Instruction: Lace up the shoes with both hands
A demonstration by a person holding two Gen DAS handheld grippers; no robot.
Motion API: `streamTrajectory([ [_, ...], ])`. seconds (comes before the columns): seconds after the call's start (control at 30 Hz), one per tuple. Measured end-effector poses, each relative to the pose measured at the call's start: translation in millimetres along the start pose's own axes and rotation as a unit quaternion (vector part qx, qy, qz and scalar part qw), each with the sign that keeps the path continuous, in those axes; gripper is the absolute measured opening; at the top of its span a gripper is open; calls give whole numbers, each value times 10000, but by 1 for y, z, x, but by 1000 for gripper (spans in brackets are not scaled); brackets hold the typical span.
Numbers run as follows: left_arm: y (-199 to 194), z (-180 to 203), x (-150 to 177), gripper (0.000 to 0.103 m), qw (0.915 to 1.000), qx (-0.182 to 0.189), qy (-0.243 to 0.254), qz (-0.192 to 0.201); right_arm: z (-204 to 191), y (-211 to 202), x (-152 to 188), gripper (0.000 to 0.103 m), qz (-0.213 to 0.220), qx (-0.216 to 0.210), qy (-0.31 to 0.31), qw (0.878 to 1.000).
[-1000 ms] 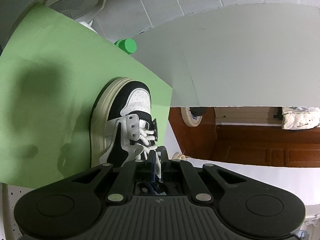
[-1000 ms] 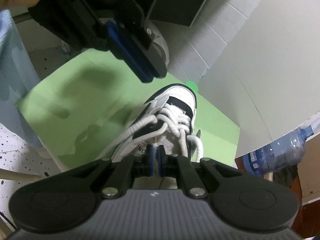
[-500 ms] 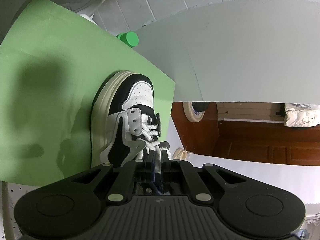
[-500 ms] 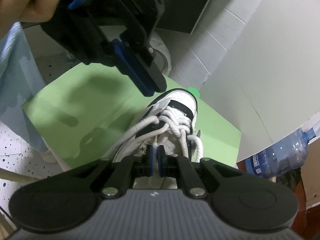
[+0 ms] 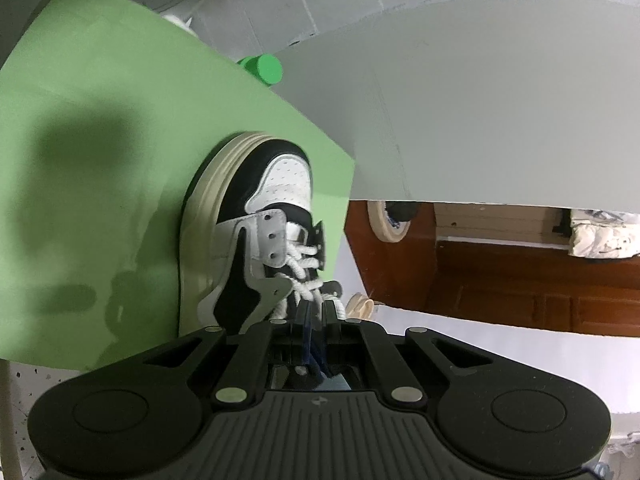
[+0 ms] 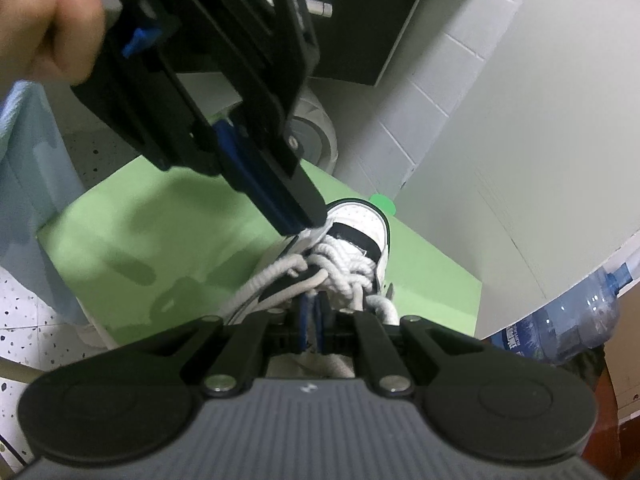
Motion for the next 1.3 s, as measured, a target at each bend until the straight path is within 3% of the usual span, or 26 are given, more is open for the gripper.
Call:
streamTrajectory([
  [0.27,9,-1,0,3,9999,27,-109,-30,-2,-1,-1,5,22,-26,-31,10000],
  [0.7,13,-10,-5,3,9993,-271,-226,119,-2,-8,-1,5,62,-36,-26,10000],
  [0.93,14,-7,-4,3,9986,-510,12,117,-5,-11,1,5,76,2,-90,9999],
  [1.17,12,8,0,3,9942,-880,606,144,-10,-10,0,5,106,73,-233,9996],
  [1.3,10,7,0,6,9943,-861,622,118,-15,-10,0,5,119,182,-454,9987],
])
Point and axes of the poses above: each gripper's, at about its wrist camera, not at the fingertips, and y roughly the way its jaws point, z to its right, x to its underside, the point moved 3 cm from there along y, roughly the way its jaws point, and after that the axes turned 5 degrees about y, right-handed, at the moved point
